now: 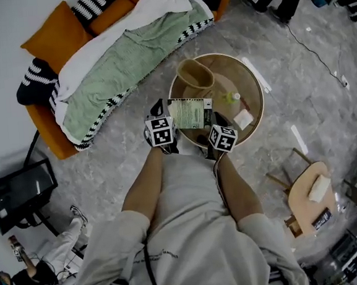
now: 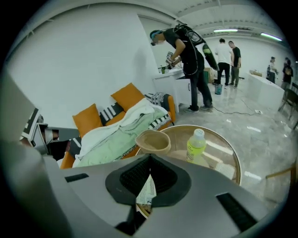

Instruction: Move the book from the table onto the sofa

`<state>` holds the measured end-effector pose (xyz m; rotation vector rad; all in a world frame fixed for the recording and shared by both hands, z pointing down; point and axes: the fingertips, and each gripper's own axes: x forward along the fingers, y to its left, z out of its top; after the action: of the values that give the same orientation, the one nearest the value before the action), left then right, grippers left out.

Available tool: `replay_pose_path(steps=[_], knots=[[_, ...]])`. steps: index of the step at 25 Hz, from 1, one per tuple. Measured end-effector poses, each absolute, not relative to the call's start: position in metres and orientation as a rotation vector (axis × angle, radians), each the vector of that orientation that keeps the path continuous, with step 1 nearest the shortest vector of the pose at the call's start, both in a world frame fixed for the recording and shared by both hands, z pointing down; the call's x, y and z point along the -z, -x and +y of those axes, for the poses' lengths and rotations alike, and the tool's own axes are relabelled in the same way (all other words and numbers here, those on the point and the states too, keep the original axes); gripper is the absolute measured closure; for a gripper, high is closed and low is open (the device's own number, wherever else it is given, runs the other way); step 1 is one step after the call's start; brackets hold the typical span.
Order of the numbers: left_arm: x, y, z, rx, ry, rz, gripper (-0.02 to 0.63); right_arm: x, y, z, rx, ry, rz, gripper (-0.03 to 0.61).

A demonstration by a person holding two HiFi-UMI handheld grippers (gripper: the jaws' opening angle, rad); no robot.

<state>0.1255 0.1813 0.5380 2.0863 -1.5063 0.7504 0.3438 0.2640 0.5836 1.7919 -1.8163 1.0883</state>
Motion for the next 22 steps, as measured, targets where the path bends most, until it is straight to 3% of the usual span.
replay_pose_path(steps=[6, 22], knots=[[-0.566, -0.129, 0.164, -0.761, -2.131, -1.375, 0.604, -0.608, -0.346, 0.286, -1.219, -2.027, -1.617, 0.572], [-0.714, -0.118, 0.207, -0.766, -2.008, -1.148, 0.604, -0.681, -0.385, 0.281, -1.330, -2.210, -1.784, 0.572]])
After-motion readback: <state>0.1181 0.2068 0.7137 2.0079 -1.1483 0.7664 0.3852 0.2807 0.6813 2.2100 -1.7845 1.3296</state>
